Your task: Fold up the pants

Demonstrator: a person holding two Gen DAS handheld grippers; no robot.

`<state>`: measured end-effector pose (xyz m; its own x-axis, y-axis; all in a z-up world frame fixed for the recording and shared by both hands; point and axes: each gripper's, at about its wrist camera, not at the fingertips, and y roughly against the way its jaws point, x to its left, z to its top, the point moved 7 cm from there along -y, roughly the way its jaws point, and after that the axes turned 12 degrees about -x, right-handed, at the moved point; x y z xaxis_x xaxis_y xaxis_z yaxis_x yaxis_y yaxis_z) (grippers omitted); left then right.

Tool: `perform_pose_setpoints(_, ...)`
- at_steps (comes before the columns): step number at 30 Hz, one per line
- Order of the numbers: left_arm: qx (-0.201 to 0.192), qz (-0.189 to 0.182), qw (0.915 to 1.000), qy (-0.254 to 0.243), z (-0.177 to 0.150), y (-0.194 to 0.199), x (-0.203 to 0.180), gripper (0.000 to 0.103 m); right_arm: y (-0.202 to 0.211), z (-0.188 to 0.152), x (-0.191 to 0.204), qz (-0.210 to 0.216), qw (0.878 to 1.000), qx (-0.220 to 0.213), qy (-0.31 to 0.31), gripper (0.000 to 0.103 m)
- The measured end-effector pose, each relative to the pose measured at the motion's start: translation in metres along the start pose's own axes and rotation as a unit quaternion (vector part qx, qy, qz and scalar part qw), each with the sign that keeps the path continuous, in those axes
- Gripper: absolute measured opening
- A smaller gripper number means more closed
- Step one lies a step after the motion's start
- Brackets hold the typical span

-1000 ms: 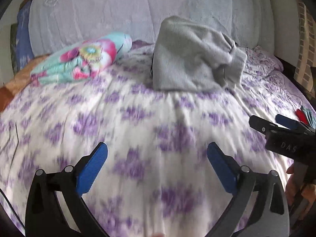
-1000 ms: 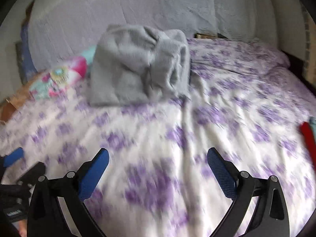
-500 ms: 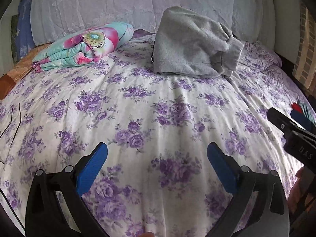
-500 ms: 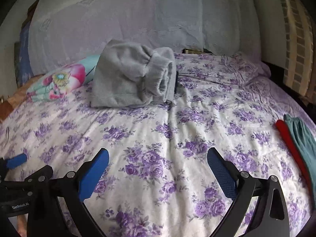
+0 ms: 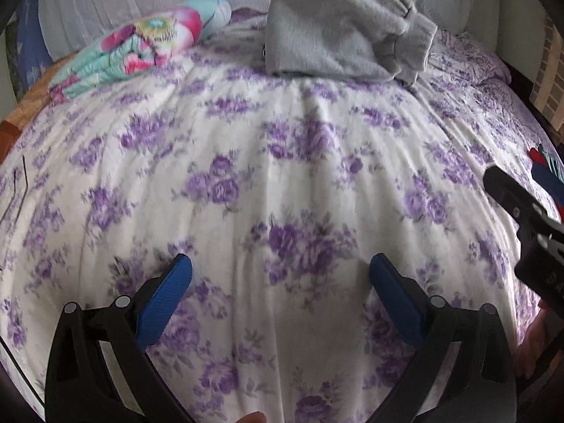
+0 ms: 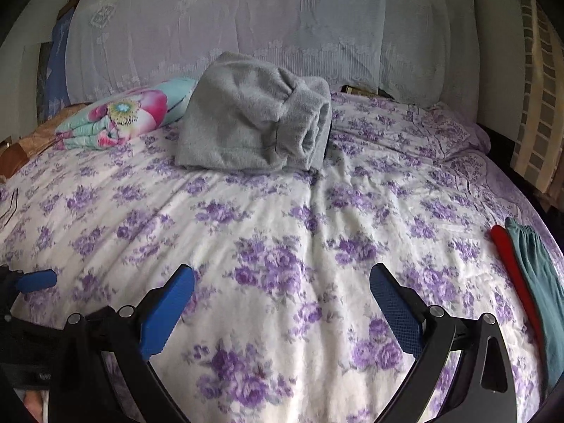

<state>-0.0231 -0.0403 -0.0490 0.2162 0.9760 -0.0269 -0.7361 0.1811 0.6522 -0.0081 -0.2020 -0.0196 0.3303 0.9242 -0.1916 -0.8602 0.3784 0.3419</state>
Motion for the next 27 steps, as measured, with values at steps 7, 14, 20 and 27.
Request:
perform_pose_setpoints(7, 0.014, 0.010, 0.9999, 0.003, -0.008, 0.002, 0.000, 0.099, -0.006, -0.026, -0.001, 0.005, 0.998, 0.069, 0.015, 0.100)
perform_pose_setpoints(14, 0.017, 0.011, 0.9998, 0.007, -0.012, 0.004, 0.001, 0.099, 0.001, -0.044, -0.001, 0.012, 0.994, 0.101, 0.026, 0.100)
perform_pose_setpoints(20, 0.018, 0.005, 0.9998, 0.011, -0.012, 0.003, 0.002, 0.099, -0.008, -0.050, -0.005, 0.034, 0.991, 0.129, -0.002, 0.100)
perform_pose_setpoints(27, 0.018, 0.002, 0.9997, 0.013, -0.012, 0.003, 0.002, 0.099, -0.011, -0.054, -0.006, 0.044, 0.989, 0.141, -0.022, 0.100)
